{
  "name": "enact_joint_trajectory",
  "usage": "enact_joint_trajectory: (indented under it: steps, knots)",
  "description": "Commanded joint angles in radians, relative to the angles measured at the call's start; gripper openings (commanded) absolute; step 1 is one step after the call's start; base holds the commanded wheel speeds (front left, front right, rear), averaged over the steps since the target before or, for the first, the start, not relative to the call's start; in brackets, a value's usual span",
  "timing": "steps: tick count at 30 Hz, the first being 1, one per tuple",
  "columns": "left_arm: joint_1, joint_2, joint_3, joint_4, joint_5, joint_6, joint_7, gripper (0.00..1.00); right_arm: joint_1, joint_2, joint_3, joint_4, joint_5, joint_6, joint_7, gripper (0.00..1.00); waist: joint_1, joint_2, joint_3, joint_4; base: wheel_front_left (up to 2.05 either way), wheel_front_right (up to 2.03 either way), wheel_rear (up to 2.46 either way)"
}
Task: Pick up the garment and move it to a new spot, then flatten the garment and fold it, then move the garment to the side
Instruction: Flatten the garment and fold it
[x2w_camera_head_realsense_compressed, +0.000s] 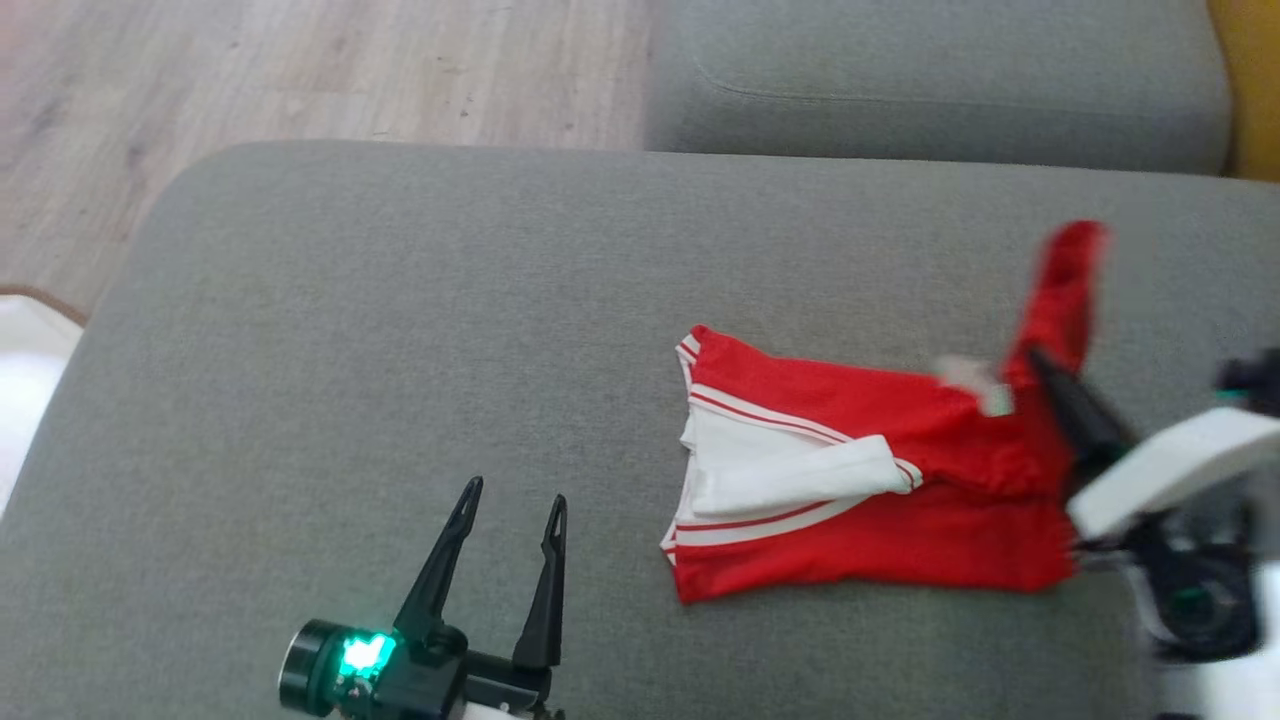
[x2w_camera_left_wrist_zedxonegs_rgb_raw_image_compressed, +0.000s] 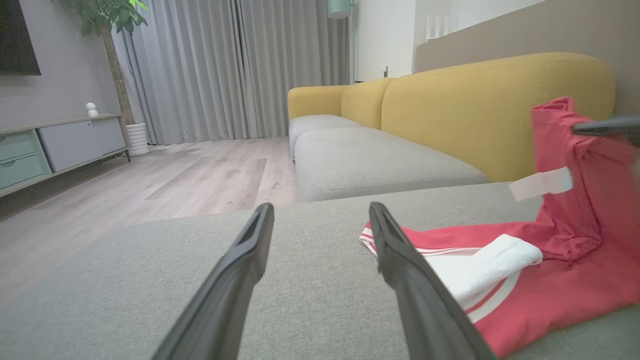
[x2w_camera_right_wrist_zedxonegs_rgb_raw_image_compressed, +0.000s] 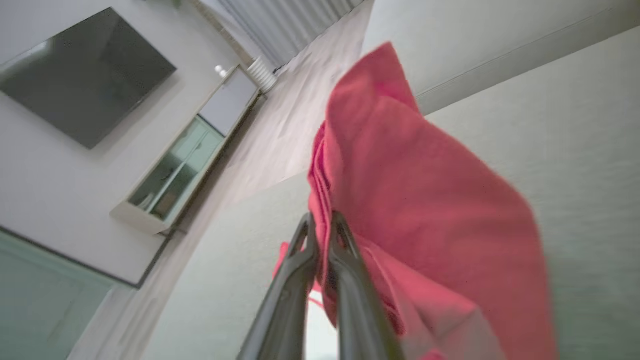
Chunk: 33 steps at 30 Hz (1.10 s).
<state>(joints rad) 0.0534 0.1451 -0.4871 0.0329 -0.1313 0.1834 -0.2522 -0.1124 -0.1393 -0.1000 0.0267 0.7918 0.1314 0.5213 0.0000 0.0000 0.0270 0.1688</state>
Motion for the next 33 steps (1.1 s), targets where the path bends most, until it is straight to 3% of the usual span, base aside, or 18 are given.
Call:
enact_joint_trajectory:
  steps: [1,6,14,15,16,17,21,25,33]
  knots:
    - [-0.019,-0.012,0.037,-0.024,0.009,-0.008,-0.010,1.00,-0.061,0.022,0.054,-0.043,0.014,-0.001,0.011,0.00,0.0000,0.0000,-0.004,0.017,0.00,0.00,0.00]
    - [-0.018,-0.023,0.041,-0.013,0.017,-0.026,-0.010,1.00,-0.083,0.075,0.170,0.006,0.036,-0.001,-0.001,0.00,0.0000,0.0000,-0.006,0.050,0.00,0.00,0.00]
    - [-0.020,-0.041,0.047,-0.001,0.024,-0.049,-0.010,1.00,-0.108,0.088,0.362,0.140,0.075,-0.001,-0.069,0.00,0.0000,0.0000,0.005,0.094,0.00,0.00,0.00]
    - [-0.020,-0.043,0.048,0.001,0.024,-0.051,-0.010,1.00,-0.109,0.089,0.385,0.156,0.074,-0.001,-0.079,0.20,0.0000,0.0000,0.006,0.096,0.00,0.00,0.00]
    - [-0.020,-0.045,0.051,0.002,0.024,-0.053,-0.010,1.00,-0.109,0.089,0.405,0.172,0.077,-0.001,-0.087,0.76,0.0000,0.0000,0.007,0.098,0.00,0.00,0.00]
    - [-0.020,-0.046,0.053,0.002,0.025,-0.054,-0.010,1.00,-0.109,0.089,0.417,0.184,0.083,-0.001,-0.103,1.00,0.0000,0.0000,0.008,0.100,0.00,0.00,0.00]
    - [-0.021,-0.051,0.067,0.001,0.031,-0.053,-0.010,1.00,-0.121,0.089,0.424,0.198,0.114,-0.001,-0.204,1.00,0.0000,0.0000,0.004,0.095,0.00,0.00,0.00]
    - [-0.015,-0.054,0.079,-0.001,0.034,-0.050,-0.010,1.00,-0.124,0.080,0.417,0.172,0.068,-0.001,-0.280,1.00,0.0000,0.0000,-0.009,0.077,0.00,0.00,0.00]
    - [0.031,-0.065,0.149,-0.022,-0.004,-0.043,-0.010,1.00,-0.035,-0.074,0.364,0.088,-0.146,-0.001,-0.530,1.00,0.0000,0.0000,-0.064,-0.001,0.00,0.00,0.00]
